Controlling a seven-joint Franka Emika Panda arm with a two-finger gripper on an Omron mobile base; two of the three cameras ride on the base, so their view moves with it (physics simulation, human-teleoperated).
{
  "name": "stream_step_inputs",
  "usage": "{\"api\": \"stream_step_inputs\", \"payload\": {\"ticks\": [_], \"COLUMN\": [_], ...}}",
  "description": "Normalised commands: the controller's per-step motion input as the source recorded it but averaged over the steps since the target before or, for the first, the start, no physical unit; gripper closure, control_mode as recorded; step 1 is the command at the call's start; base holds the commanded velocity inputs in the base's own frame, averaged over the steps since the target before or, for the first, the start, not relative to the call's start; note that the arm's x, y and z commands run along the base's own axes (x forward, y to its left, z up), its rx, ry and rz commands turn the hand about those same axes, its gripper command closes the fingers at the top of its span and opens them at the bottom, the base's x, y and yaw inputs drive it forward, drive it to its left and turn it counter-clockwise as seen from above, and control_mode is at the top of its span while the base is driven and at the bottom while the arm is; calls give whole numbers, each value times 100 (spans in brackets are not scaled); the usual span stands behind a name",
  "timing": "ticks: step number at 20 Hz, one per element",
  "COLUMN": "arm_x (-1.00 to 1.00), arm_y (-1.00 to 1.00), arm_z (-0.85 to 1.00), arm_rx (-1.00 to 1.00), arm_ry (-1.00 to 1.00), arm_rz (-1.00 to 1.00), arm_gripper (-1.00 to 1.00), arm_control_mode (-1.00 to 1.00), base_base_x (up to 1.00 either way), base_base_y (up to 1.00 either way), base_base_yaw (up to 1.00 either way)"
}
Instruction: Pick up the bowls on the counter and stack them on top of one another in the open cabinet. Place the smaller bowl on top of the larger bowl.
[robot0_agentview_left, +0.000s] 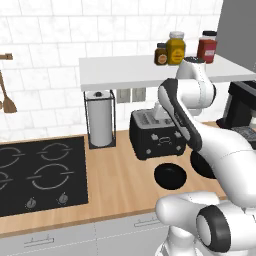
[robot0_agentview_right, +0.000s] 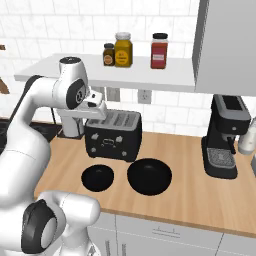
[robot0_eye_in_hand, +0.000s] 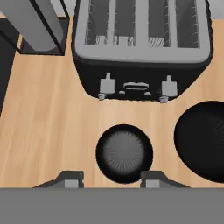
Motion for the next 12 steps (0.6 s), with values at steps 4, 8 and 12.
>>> {"api": "stream_step_inputs", "payload": {"ticks": [4,8,12], "arm_x": [-11,0,10], "arm_y": [-53,-95,-40], "arm_z": [-33,-95,-100], "arm_rx": [9,4,0], "arm_ry": [8,22,13], "arm_rz": [-12,-18,-19], "arm_gripper": [-100,-100,-100], "arm_control_mode": [-100,-100,-100], "base_base_x": [0,0,0], "base_base_y": [0,0,0], "base_base_yaw": [0,0,0]}}
